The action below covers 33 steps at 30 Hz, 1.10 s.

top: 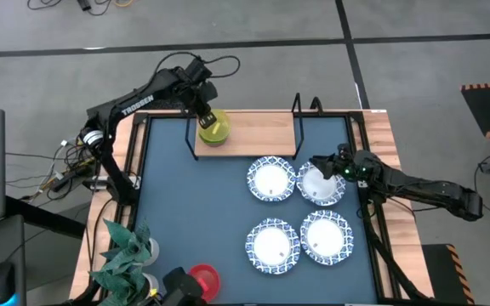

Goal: Place and stack bowls onto a shelf
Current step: Stack the yellow transparent bowl into the green transparent bowl on the shelf

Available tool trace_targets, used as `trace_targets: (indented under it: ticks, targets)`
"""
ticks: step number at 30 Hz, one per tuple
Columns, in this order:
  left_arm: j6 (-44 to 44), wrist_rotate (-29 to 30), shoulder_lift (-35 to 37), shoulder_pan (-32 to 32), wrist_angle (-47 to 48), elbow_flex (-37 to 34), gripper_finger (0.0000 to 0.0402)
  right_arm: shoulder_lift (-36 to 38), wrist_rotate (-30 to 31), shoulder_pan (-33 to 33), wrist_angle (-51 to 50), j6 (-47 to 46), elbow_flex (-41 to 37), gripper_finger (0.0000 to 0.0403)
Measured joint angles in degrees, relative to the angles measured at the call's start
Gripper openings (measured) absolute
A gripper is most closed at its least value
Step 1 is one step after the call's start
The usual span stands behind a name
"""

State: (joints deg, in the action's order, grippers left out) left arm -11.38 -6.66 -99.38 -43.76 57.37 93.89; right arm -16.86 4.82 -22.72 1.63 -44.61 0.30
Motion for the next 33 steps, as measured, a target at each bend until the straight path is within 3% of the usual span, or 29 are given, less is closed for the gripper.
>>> trace_targets:
  ticks: [12, 30, 33]
  targets:
    - [-3.0, 7.4, -2.5, 0.1, 0.0, 0.0, 0.0, 0.0, -0.1, 0.0, 0.1, -0.3, 0.0, 0.022]
    - [-6.0, 6.4, -6.8, -0.7, -0.8, 0.0, 0.0, 0.0, -0.2, 0.0, 0.1, -1.0, 0.0, 0.022]
    - [-7.0, 3.8, -6.8, -0.9, -0.5, 0.0, 0.0008, 0.0, -0.2, 0.0, 0.1, -1.0, 0.0, 0.022]
